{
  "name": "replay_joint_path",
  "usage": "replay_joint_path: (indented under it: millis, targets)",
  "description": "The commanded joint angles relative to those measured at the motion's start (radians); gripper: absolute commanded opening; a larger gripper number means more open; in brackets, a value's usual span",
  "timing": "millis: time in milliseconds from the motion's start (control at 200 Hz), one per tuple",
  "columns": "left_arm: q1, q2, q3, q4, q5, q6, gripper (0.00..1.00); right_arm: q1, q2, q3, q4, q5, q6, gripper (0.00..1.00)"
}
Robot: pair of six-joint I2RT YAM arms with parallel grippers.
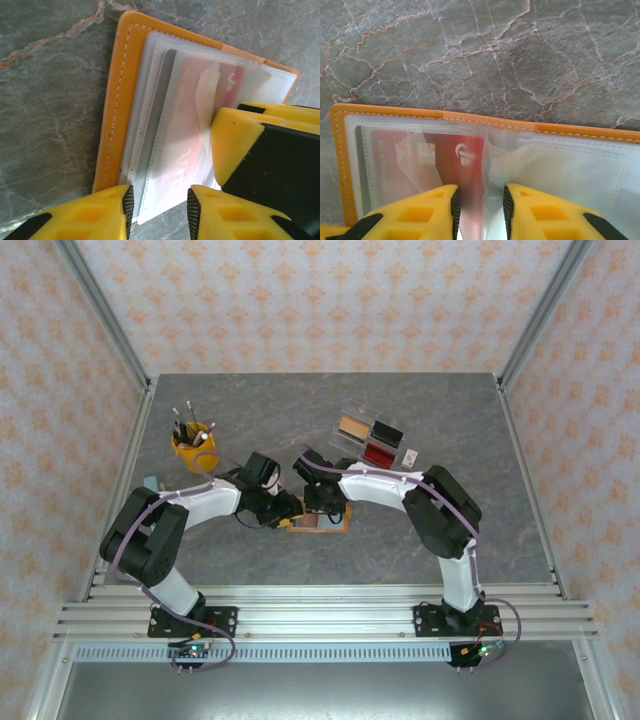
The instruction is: Take the credit cards out of the card holder
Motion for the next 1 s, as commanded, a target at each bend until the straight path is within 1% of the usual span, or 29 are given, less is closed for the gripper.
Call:
replay_joint_path:
  millis: [0, 215, 350, 460, 611, 841, 996]
  targets:
    - [-0.009, 0.025, 0.025, 0.027, -0.002, -0.012, 0.38, -0.011, 0.036, -0.047, -0.044, 0.017, 0.002, 0.31]
    - [-0.012, 0.051, 0.026, 0.043, 0.004, -0.011, 0.35, -0.012, 0.038, -0.052, -0.036, 0.007, 0.007, 0.30]
    - [-0.012, 0.046, 0.028, 0.043, 0.009, -0.003, 0.29, -0.012, 0.040, -0.056, -0.026, -0.004, 0.012, 0.30]
    - [-0.012, 0.039, 0.033, 0.037, 0.008, 0.006, 0.27, -0.012, 0.043, -0.058, -0.024, -0.007, 0.016, 0.30]
    - [-0.014, 0.036, 0.036, 0.029, 0.011, 0.015, 0.26, -0.013, 0.047, -0.061, -0.023, -0.009, 0.020, 0.30]
    - [-0.014, -0.012, 0.029, 0.012, -0.059, 0.016, 0.27, -0.016, 0.045, -0.066, -0.024, -0.007, 0.024, 0.30]
    - [-0.013, -0.052, 0.016, 0.039, -0.053, 0.008, 0.26, -0.018, 0.043, -0.072, -0.022, -0.006, 0.025, 0.30]
